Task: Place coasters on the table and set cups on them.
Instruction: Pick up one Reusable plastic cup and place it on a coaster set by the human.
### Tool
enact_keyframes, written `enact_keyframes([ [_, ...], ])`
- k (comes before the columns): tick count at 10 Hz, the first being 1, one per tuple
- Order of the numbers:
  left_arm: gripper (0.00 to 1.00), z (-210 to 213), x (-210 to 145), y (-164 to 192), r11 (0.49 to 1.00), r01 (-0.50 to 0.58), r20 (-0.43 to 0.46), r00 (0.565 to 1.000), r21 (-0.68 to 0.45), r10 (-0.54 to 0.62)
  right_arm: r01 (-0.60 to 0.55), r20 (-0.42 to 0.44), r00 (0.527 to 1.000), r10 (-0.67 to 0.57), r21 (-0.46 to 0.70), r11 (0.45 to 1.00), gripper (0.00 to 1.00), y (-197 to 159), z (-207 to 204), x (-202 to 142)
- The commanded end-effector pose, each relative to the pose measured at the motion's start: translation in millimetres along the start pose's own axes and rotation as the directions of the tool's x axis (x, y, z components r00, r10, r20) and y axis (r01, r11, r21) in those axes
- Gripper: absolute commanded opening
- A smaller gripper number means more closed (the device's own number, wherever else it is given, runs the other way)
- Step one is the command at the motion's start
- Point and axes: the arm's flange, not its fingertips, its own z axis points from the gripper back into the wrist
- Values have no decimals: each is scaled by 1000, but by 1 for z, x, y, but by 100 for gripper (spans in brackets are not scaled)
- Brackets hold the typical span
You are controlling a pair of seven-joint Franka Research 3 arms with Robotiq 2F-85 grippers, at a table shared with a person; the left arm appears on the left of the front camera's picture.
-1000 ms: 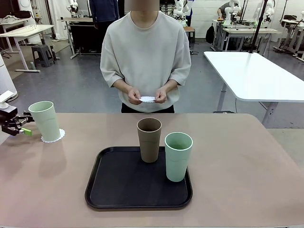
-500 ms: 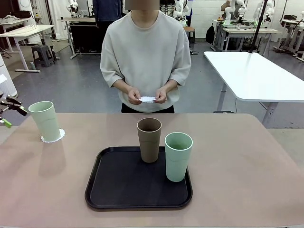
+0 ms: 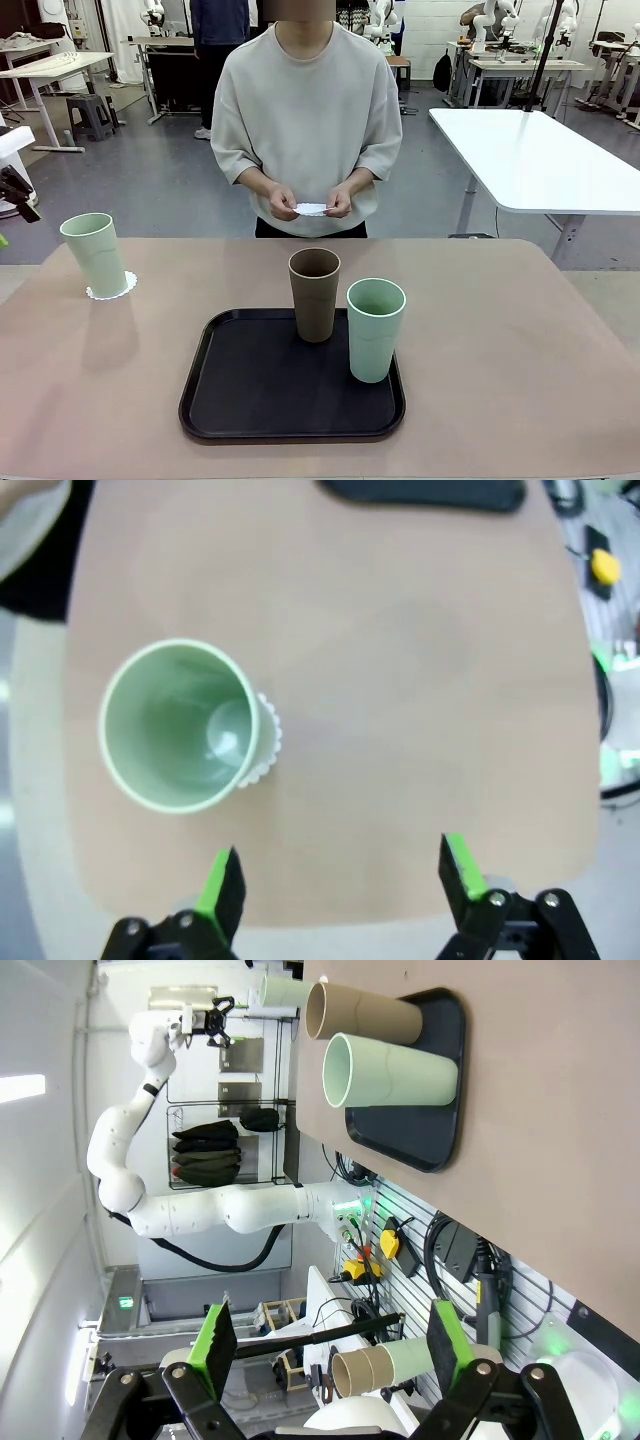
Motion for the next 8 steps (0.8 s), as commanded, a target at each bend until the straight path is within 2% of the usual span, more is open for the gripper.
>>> enact_keyframes([
  [1, 100, -1, 29, -22, 988, -149, -52, 987, 26, 150, -7, 5, 1000, 7, 13, 1000, 100, 0, 1, 0],
  [3, 100, 12, 57, -34, 937, -341, -81, 934, 78, 347, -7, 5, 1000, 7, 13, 1000, 100, 0, 1, 0],
  [4, 100, 15, 67, -38, 914, -390, -115, 909, 110, 401, -7, 5, 1000, 7, 13, 1000, 100, 0, 1, 0],
  [5, 100, 15, 76, -45, 893, -429, -165, 879, 131, 447, -7, 5, 1000, 7, 13, 1000, 100, 0, 1, 0],
  [6, 100, 9, 79, -52, 869, -464, -176, 854, 172, 491, -7, 5, 1000, 7, 13, 1000, 100, 0, 1, 0],
  [7, 100, 11, 82, -50, 858, -469, -186, 842, 210, 506, -7, 5, 1000, 7, 13, 1000, 100, 0, 1, 0],
  [8, 100, 12, 79, -50, 859, -441, -191, 849, 259, 493, -7, 5, 1000, 7, 13, 1000, 100, 0, 1, 0],
])
